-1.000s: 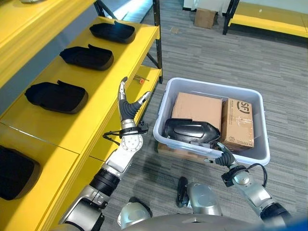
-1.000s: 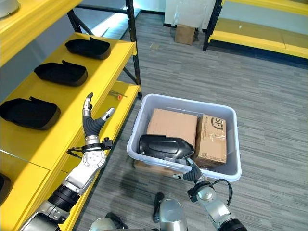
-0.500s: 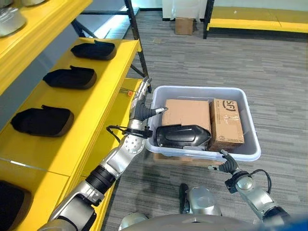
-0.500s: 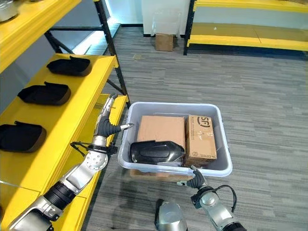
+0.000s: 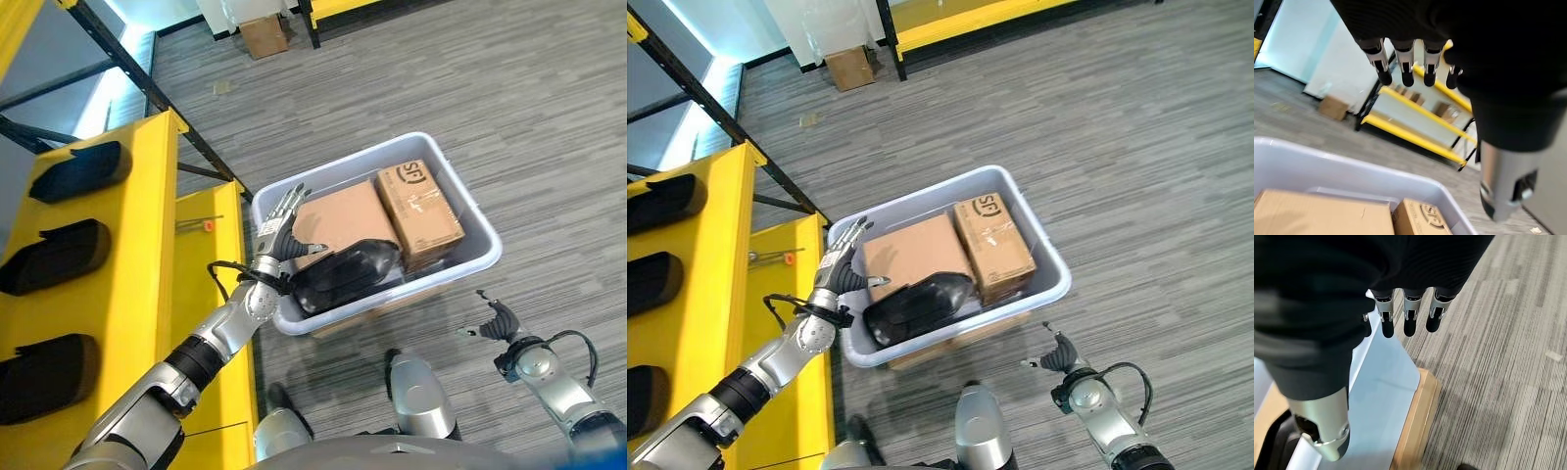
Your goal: Move parts from the plastic box to the shelf.
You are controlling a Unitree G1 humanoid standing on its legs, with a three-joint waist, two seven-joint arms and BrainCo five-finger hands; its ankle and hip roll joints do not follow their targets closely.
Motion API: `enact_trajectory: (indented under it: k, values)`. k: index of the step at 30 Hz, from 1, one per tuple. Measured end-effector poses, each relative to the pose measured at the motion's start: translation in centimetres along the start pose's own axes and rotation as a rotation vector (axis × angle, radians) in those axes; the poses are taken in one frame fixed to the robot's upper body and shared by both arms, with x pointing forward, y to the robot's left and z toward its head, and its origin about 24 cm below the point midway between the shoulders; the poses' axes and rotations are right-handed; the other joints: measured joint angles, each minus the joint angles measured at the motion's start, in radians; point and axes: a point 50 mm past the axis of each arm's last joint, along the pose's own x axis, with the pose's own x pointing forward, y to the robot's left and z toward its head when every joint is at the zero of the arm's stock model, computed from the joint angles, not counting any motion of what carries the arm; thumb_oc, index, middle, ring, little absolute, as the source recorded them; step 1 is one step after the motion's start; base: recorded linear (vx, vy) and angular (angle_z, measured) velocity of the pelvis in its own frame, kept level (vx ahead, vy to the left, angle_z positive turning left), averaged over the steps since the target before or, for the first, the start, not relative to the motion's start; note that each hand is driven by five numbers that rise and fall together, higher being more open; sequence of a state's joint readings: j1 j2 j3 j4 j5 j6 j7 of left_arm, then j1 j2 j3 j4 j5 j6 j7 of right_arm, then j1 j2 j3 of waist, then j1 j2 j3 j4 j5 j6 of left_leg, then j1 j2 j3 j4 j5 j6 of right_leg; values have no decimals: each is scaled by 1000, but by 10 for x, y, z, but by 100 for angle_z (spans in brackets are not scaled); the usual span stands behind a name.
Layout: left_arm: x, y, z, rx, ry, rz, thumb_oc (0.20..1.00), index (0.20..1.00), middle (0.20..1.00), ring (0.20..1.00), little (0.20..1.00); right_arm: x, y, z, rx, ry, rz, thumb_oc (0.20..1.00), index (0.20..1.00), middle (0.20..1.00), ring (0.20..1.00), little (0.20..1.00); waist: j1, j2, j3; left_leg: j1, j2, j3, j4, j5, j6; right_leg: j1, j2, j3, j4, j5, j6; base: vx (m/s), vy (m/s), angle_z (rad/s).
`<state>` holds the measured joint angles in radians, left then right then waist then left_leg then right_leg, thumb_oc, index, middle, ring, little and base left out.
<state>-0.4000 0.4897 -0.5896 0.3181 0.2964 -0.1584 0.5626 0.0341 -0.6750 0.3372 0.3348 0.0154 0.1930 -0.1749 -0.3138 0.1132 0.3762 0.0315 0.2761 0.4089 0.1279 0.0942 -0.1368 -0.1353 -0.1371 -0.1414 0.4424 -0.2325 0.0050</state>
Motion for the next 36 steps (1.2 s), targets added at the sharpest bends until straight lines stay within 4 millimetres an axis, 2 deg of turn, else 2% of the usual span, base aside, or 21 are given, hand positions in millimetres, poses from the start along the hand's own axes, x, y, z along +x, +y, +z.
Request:
enact_trajectory:
  k: [1,3,4,8,12,14,20,26,28,36]
  values:
    - [5,1,5,-7,-17,10,1000,1000,1000,1000,1000,-1,0,-2,14,7,-6,1000,1000,1000,1000,1000,-4,6,7,6,-22,13,-18,-33,3,-8,-14,-1,17,-5,21,-21,116,30]
    - [9,4,6,2,-14,20,1000,1000,1000,1000,1000,1,3,2,27,-5,2,1000,1000,1000,1000,1000,27,-28,27,7,-86,41,-54,-52,26,-45,-69,40,26,5,71,-33,111,0]
    - [8,3,4,12,0,17,1000,1000,1000,1000,1000,1,5,4,41,-9,5,1000,1000,1000,1000,1000,32,-44,37,2,-107,48,-55,-58,40,-45,-88,50,8,24,79,-47,115,-3]
    - [6,4,1,32,29,15,1000,1000,1000,1000,1000,2,12,10,56,-25,26,1000,1000,1000,1000,1000,45,-58,57,-26,-138,47,-56,-63,68,-26,-113,46,-80,91,109,-72,21,6]
    - [3,9,-7,87,60,12,1000,1000,1000,1000,1000,8,10,29,71,-82,18,1000,1000,1000,1000,1000,61,-81,104,-88,-116,25,-35,-54,71,-56,-96,24,-100,111,105,-123,-67,11]
    - [3,12,-10,111,73,14,1000,1000,1000,1000,1000,13,2,47,76,-141,-3,1000,1000,1000,1000,1000,76,-87,137,-129,-96,17,-28,-38,65,-89,-73,15,-99,120,90,-75,-66,5]
    - [3,7,-9,237,32,-15,1000,1000,1000,1000,1000,18,-3,67,68,-198,-18,1000,1000,1000,1000,1000,86,-97,156,-164,-59,9,0,-39,58,-124,-46,3,-68,105,67,-39,-32,-1]
    - [32,11,2,414,-62,-10,1000,1000,1000,1000,1000,21,-2,75,51,-220,-19,1000,1000,1000,1000,1000,73,-112,178,-230,-45,17,39,-40,54,-206,-39,23,-25,104,61,-35,-5,-7]
    - [35,12,4,424,-68,-3,1000,1000,1000,1000,1000,20,-1,75,55,-217,-14,1000,1000,1000,1000,1000,55,-112,178,-239,-41,17,45,-41,53,-208,-38,19,-26,104,61,0,0,0]
    - [69,30,18,505,-82,63,1000,1000,1000,1000,1000,21,-2,78,75,-224,-12,1000,1000,1000,1000,1000,30,-117,180,-345,-31,18,90,-47,53,-320,-35,31,14,105,54,-3,-1,-1]
